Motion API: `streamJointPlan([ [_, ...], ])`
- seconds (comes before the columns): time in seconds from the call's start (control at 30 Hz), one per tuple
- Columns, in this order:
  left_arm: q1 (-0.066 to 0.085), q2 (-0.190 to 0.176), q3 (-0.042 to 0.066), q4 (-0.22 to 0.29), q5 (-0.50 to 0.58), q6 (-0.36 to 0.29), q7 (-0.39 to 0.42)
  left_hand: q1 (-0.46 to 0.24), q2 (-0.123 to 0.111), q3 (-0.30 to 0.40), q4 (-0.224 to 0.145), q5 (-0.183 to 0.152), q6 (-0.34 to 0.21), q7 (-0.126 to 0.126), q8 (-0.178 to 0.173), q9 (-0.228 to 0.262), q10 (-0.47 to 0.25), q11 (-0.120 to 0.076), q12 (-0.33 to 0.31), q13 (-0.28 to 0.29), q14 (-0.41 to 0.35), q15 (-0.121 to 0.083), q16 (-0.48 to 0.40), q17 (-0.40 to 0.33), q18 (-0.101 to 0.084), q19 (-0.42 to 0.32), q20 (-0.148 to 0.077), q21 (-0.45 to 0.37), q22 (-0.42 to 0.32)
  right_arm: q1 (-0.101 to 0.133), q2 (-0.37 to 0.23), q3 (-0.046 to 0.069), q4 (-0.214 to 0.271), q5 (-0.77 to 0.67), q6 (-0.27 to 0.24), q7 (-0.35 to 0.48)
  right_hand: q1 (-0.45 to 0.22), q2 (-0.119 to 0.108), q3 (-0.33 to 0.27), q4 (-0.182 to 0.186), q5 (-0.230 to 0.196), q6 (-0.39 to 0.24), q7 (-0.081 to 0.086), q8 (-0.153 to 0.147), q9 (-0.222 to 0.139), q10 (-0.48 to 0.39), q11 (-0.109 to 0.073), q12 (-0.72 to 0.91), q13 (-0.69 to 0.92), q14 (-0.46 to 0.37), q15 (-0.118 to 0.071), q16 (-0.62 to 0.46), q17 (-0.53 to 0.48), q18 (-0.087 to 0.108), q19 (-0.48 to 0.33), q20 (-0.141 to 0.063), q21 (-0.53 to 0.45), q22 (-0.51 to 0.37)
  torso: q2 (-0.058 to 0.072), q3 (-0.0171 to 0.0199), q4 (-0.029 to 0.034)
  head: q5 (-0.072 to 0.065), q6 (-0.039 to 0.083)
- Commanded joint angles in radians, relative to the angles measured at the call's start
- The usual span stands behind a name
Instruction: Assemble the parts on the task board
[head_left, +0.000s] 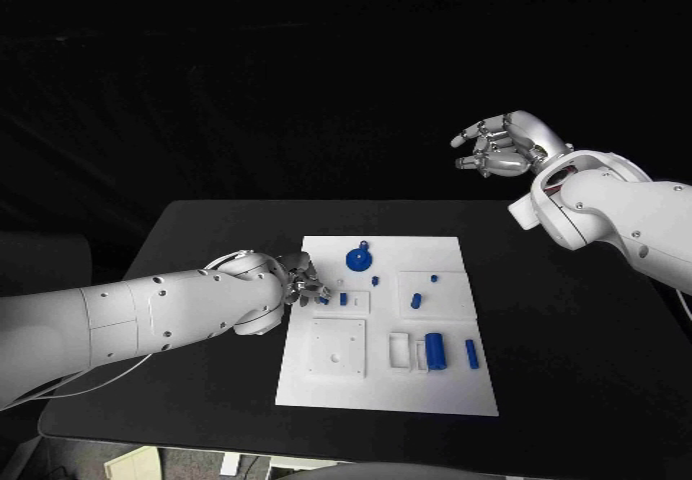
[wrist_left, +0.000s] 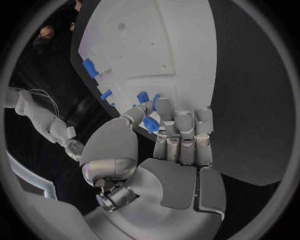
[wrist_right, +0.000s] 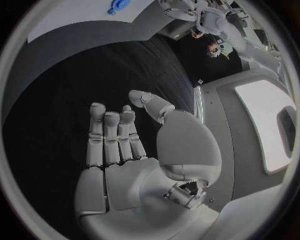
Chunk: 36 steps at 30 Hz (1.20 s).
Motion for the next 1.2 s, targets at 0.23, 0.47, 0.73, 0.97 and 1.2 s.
streamJointPlan([
  [0.23,-0.007,0.003,0.001,-0.004,-0.018,-0.007,0.009,-0.001,0.013,0.074,-0.078,0.006,0.028,-0.023,0.005,0.000,0.030,-0.036,0.006,0.001,0.065,-0.072,0.006,0.001,0.001,0.008,-0.133,0.002,0.016,0.000,0.000,0.000,0.002,0.003,0.011,0.004,-0.006,0.004,0.002,0.000,0.005,0.000,0.005,-0.005,-0.001,-0.003,-0.001,-0.004,-0.002,-0.003,-0.005,-0.004,-0.002,0.015,-0.003,0.003,-0.007,0.013,0.000,0.0003,-0.0002,0.000,-0.001],
  [0.47,-0.009,0.000,0.001,-0.007,-0.022,-0.011,0.005,-0.002,0.013,0.074,-0.078,0.006,0.028,-0.023,0.004,0.000,0.029,-0.036,0.006,0.001,0.065,-0.072,0.006,0.002,0.001,0.008,-0.133,0.002,0.016,0.000,-0.005,0.000,0.007,0.003,0.010,0.001,-0.008,0.004,0.002,0.000,0.007,0.000,0.006,-0.005,-0.001,-0.003,-0.001,-0.004,-0.002,-0.002,-0.005,-0.004,-0.002,0.015,-0.003,0.004,-0.007,0.013,0.000,0.0010,0.0000,-0.001,-0.002],
  [0.73,-0.011,-0.001,0.001,-0.004,-0.022,-0.030,0.018,-0.003,0.012,0.075,-0.078,0.006,0.028,-0.023,0.004,0.000,0.029,-0.036,0.006,0.001,0.064,-0.072,0.006,0.002,0.001,0.008,-0.133,0.002,0.016,0.000,-0.005,0.000,0.008,0.004,0.010,0.003,-0.009,0.004,0.001,0.001,0.008,0.000,0.006,-0.005,-0.001,-0.003,-0.001,-0.004,-0.002,-0.002,-0.005,-0.004,-0.002,0.015,-0.003,0.004,-0.007,0.013,0.000,0.0012,-0.0005,-0.001,-0.002],
  [0.97,-0.011,0.001,0.001,-0.004,-0.067,-0.040,0.027,-0.003,0.012,0.075,-0.078,0.006,0.028,-0.023,0.004,0.001,0.029,-0.036,0.006,0.001,0.064,-0.072,0.006,0.002,0.001,0.008,-0.133,0.002,0.016,0.000,-0.005,0.000,0.007,0.005,0.012,0.002,-0.011,0.004,0.001,0.001,0.009,0.000,0.006,-0.004,-0.001,-0.002,-0.001,-0.004,-0.002,-0.002,-0.005,-0.004,-0.002,0.015,-0.003,0.004,-0.007,0.013,0.000,0.0006,0.0000,-0.002,-0.004],
  [1.2,-0.011,0.006,0.001,-0.006,-0.066,-0.031,0.026,-0.003,0.009,0.077,-0.078,0.003,0.028,-0.023,0.003,0.001,0.028,-0.036,0.007,0.001,0.064,-0.071,0.006,0.002,0.001,0.008,-0.133,0.002,0.016,0.000,-0.005,0.000,0.008,0.005,0.012,0.002,-0.012,0.005,0.001,0.001,0.010,0.000,0.006,-0.004,-0.001,-0.002,-0.001,-0.004,-0.002,-0.002,-0.005,-0.004,-0.002,0.015,-0.003,0.004,-0.007,0.013,0.000,0.0001,0.0002,-0.001,-0.003],
])
